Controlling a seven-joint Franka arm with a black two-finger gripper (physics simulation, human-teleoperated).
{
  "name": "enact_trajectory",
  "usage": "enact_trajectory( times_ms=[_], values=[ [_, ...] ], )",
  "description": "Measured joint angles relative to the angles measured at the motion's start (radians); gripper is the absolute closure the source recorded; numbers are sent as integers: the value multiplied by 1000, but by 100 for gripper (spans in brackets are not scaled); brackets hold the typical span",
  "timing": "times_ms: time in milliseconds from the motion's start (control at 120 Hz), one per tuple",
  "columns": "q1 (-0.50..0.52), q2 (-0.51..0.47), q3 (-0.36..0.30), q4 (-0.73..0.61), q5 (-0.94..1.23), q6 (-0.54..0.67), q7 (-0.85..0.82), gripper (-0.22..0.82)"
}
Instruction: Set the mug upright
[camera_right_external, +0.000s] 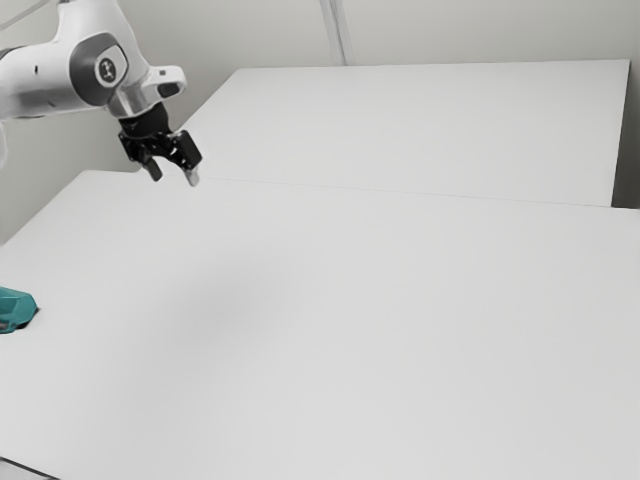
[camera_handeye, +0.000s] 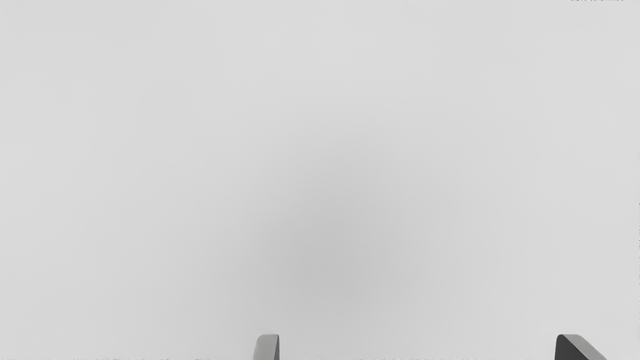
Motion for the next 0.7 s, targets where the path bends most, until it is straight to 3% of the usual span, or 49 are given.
enact_trajectory(
  times_ms=[367,450,575,700],
  values=[
    [46,-126,11,-185,-16,55,11,0],
    [148,-157,11,-245,-15,83,16,0],
    [414,-201,9,-324,-30,143,51,0],
    [524,-207,8,-356,-124,192,136,0]
  ],
)
